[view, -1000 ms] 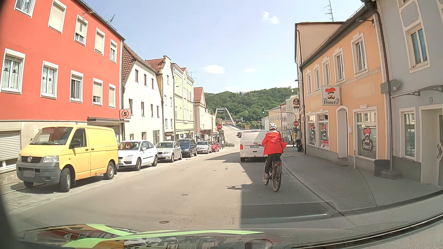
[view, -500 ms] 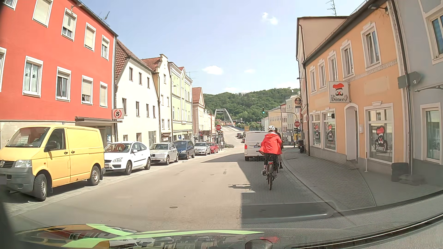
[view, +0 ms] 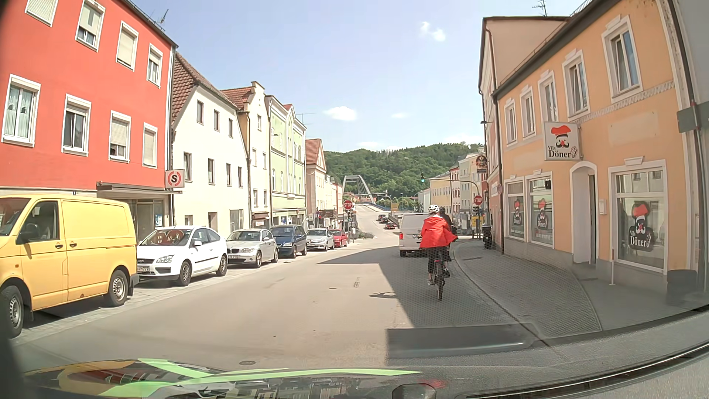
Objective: Follow the waypoints while adhering to traffic rules and regulations
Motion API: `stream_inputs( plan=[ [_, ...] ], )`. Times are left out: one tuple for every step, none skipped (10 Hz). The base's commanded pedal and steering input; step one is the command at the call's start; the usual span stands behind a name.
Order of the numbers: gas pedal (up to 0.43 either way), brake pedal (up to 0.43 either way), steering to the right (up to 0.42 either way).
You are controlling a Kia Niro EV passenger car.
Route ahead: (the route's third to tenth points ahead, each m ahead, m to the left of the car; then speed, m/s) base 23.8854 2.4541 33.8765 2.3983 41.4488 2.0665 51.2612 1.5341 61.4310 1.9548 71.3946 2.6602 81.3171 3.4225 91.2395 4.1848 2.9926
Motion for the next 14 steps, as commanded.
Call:
stream_inputs(
  plan=[
    [0.028, 0.0, 0.001],
    [0.028, 0.0, -0.001],
    [0.028, 0.0, 0.0],
    [0.039, 0.0, 0.001],
    [0.039, 0.0, 0.001],
    [0.039, 0.0, 0.002],
    [0.039, 0.0, 0.001],
    [0.039, 0.0, 0.001],
    [0.039, 0.0, 0.001],
    [0.039, 0.0, 0.001],
    [0.039, 0.0, 0.001],
    [0.047, 0.0, 0.001],
    [0.047, 0.0, 0.001],
    [0.047, 0.0, 0.001]
  ],
)
